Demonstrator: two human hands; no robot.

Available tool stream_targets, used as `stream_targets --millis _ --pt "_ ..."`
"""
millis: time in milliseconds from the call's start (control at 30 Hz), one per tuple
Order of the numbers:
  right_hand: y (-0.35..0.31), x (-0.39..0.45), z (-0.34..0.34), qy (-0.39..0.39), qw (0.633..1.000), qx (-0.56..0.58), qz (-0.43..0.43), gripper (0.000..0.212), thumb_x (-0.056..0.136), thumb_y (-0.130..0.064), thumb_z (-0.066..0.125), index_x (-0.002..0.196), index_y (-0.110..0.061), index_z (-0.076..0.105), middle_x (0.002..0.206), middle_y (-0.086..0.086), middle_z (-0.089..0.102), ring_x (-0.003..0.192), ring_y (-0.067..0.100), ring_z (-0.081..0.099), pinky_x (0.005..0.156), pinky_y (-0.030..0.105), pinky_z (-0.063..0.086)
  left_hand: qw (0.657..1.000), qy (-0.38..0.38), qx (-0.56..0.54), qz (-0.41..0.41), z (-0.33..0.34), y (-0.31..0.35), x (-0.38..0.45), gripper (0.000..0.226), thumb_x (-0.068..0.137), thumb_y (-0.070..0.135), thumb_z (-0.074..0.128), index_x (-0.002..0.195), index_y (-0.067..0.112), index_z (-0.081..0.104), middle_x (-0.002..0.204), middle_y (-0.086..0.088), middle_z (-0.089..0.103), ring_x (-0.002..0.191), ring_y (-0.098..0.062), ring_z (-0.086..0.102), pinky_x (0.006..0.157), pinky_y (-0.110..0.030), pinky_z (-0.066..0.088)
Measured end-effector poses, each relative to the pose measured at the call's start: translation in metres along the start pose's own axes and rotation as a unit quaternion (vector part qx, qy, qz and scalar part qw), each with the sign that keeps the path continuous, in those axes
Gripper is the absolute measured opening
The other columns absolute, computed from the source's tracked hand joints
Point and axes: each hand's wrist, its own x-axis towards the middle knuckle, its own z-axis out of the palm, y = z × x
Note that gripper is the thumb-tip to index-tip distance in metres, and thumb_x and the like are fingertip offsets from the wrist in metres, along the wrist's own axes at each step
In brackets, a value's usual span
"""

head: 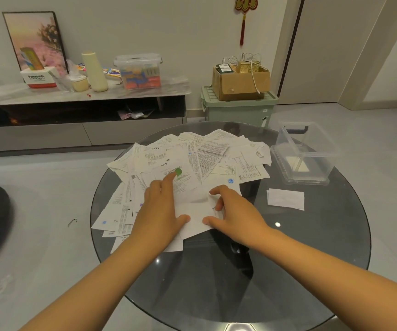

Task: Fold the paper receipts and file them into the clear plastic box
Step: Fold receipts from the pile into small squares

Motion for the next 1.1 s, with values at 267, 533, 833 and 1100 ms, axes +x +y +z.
stream_targets --millis 267,533,833,1100 --pt "0.005 -0.003 -0.004 -0.020 0.979 -0.116 -0.167 0.034 0.086 -0.042 0.060 0.115 -0.025 0.059 0.119 -0.008 0.050 0.109 0.011 0.039 0.093 0.028 0.038 0.989 -0.089 0.058 0.106 -0.004 -0.007 -0.002 0.019 0.081 0.036 0.069 0.095 0.028 0.058 0.103 0.012 0.044 0.107 -0.015 0.047 0.089 -0.024 0.037" --pt "0.011 -0.008 -0.019 -0.070 0.966 -0.144 -0.202 0.034 0.086 -0.048 0.058 0.116 -0.032 0.063 0.116 -0.012 0.059 0.110 0.011 0.040 0.096 0.026 0.029 0.969 -0.168 0.096 0.154 -0.010 -0.004 -0.010 0.045 0.075 0.057 0.066 0.110 0.033 0.052 0.113 0.015 0.046 0.106 -0.008 0.040 0.087 -0.022 0.034" --pt "0.010 -0.010 -0.018 -0.035 0.990 -0.054 -0.128 0.021 0.092 -0.041 0.049 0.091 -0.024 0.060 0.083 0.000 0.064 0.077 0.015 0.055 0.071 0.034 0.046 0.982 -0.155 -0.031 0.100 -0.007 0.009 -0.010 0.009 0.091 0.033 0.055 0.085 0.027 0.057 0.076 0.013 0.056 0.071 -0.007 0.053 0.059 -0.020 0.040" --pt "0.011 -0.006 -0.007 -0.009 0.993 -0.082 -0.090 0.042 0.087 -0.036 0.059 0.126 -0.033 0.045 0.104 -0.004 0.055 0.099 0.013 0.046 0.084 0.023 0.035 0.989 -0.120 0.001 0.086 0.003 0.004 -0.005 0.034 0.089 0.026 0.060 0.120 0.029 0.047 0.108 0.010 0.048 0.094 -0.007 0.049 0.081 -0.019 0.042"
